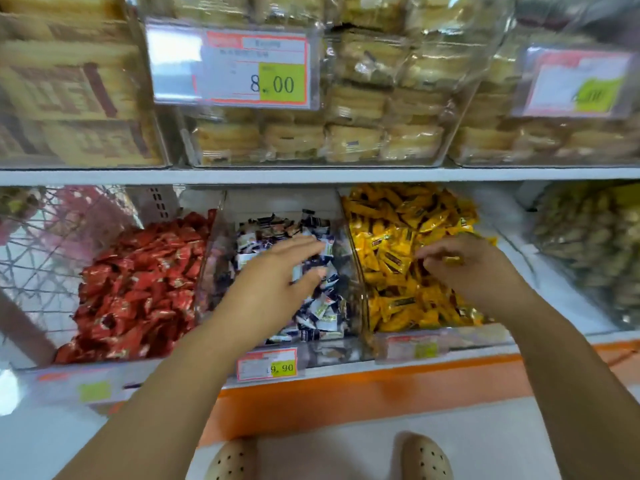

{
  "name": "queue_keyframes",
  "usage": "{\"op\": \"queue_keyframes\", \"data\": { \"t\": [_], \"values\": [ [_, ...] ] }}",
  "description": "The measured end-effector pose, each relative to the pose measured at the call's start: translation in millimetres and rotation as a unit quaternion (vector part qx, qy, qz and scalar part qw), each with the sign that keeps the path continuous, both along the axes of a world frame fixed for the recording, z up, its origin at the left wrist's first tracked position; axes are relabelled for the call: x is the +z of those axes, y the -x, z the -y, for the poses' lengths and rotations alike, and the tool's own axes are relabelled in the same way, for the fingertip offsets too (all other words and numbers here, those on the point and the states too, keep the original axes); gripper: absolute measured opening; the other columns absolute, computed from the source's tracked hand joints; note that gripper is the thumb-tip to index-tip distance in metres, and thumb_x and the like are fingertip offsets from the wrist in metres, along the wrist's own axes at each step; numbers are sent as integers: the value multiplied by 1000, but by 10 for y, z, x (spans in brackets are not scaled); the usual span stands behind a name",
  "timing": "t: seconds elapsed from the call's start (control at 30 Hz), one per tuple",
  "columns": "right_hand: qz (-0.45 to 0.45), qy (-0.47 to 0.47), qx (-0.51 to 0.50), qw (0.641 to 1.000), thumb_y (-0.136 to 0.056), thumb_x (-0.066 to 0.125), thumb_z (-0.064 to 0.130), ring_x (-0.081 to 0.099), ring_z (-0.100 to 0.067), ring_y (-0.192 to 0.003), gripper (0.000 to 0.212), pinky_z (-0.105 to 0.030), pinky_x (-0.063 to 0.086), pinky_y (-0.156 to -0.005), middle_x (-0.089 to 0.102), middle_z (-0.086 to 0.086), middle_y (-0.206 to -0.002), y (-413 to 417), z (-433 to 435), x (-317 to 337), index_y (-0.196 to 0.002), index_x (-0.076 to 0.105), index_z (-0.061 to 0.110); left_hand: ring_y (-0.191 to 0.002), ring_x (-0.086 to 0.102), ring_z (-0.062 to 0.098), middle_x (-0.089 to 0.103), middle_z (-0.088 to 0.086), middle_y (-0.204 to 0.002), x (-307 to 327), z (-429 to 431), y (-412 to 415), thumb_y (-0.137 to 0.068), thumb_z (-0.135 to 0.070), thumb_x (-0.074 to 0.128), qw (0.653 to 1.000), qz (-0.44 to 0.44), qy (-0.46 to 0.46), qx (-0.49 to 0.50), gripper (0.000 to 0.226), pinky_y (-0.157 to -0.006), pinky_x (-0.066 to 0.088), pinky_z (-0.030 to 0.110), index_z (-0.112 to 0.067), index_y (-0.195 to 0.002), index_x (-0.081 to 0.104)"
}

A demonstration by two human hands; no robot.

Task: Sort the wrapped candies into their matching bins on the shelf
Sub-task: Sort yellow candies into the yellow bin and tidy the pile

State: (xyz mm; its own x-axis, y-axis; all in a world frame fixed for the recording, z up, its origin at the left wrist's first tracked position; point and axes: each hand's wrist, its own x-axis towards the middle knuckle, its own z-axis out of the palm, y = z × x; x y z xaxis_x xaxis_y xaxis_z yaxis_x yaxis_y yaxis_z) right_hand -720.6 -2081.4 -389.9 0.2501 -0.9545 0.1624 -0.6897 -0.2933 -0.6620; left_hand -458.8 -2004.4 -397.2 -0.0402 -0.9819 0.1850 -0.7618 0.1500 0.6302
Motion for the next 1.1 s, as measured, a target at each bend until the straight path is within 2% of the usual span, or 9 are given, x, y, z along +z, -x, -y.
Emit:
{"op": "queue_keyframes", "data": {
  "t": [0.07, 0.13, 0.23, 0.4, 0.53, 0.63, 0.7, 0.83, 1.1],
  "values": [
    [-61, -12, 32, 998, -77, 71, 44, 51, -11, -113, 20, -37, 43, -97, 57, 15, -114, 158, -25, -47, -97, 69, 42, -142, 16, 0, 22, -19, -154, -62, 67, 275, -94, -43, 48, 998, 12, -23, -54, 52, -114, 16, 20, -39, -144, 35],
    [-170, -59, 51, 982, -69, 69, 63, 12, -19, -143, 47, -50, 14, -117, 26, 14, -148, 152, -93, -163, -113, 53, 61, -143, 0, -3, 5, -22, -157, -120, 140, 474, -90, -54, 43, 995, 21, -29, -97, 62, -117, 19, 31, -41, -148, 24],
    [-253, -44, 69, 964, -69, 57, 75, -25, -17, -143, 69, -62, -5, -113, -20, 22, -154, 68, -84, -405, -131, 28, 67, -140, -20, -4, -11, -23, -156, -212, 267, 650, -81, -65, 32, 990, 69, -17, -118, 74, -120, 5, 35, -42, -149, 13],
    [-257, 54, 8, 965, -79, 45, 72, -14, -20, -145, 59, -65, 4, -112, -9, 13, -159, 167, 178, -555, -135, 33, 58, -138, -31, 0, -20, -18, -156, -278, 437, 840, -86, -70, 28, 978, 174, 13, -115, 74, -116, -13, 33, -42, -149, 2],
    [-147, -25, 59, 987, -80, 52, 66, -11, -7, -145, 49, -56, 2, -116, 4, 20, -158, 275, 236, -335, -127, 49, 53, -139, -31, 5, -20, -12, -156, -264, 513, 1019, -87, -68, 36, 964, 240, 52, -103, 79, -112, -22, 32, -38, -150, 0],
    [-3, -93, 33, 995, -91, 57, 41, 34, -11, -137, 23, -42, 30, -113, 45, 19, -142, 587, 149, 45, -113, 63, 47, -141, -28, 10, -18, -10, -157, -251, 542, 1105, -85, -67, 43, 954, 262, 76, -123, 81, -113, -20, 38, -41, -150, 3],
    [10, -101, -26, 995, -96, 55, 28, 61, -27, -107, 23, -46, 47, -93, 64, 10, -118, 813, 80, 178, -104, 66, 46, -142, -26, 13, -16, -11, -158, -235, 567, 1207, -85, -63, 49, 955, 246, 76, -149, 74, -115, -16, 46, -47, -147, 12],
    [-115, -160, -79, 977, -97, 52, 19, 60, -21, -90, 38, -29, 48, -67, 57, -3, -126, 945, 8, 60, -133, 48, 31, -141, -30, 18, -18, -14, -158, -313, 599, 1530, -88, -65, 40, 937, 289, 34, -193, 54, -108, -14, 66, -56, -139, 26],
    [-194, -130, -30, 972, -73, 79, 23, 55, -28, -101, 85, -32, 47, -85, 34, -7, -123, 879, 138, -148, -143, 32, 31, -141, -28, 13, -13, -18, -158, -392, 658, 1631, -70, -84, -1, 926, 338, -13, -168, 80, -104, -14, 71, -54, -131, 42]
  ]
}}
